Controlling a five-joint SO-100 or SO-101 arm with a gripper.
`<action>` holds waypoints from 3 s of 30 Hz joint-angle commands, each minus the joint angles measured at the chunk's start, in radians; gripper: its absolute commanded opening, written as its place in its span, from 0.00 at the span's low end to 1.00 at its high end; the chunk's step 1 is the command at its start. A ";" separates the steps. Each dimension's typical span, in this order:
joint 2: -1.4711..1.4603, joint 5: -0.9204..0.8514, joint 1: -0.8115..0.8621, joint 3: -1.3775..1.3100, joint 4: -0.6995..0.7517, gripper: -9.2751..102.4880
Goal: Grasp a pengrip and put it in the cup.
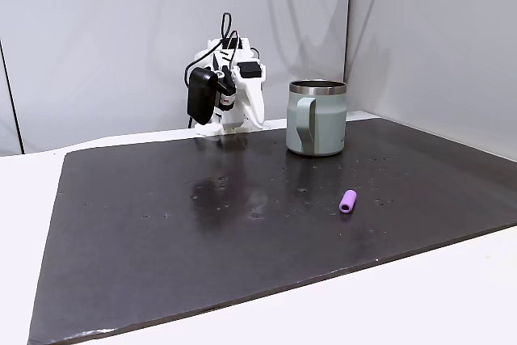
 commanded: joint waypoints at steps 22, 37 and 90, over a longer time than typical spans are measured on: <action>-1.368 -0.133 0.110 -1.425 0.032 0.13; -2.052 -0.199 0.080 -2.180 0.344 0.30; -2.732 -0.620 -0.146 -2.520 0.247 0.25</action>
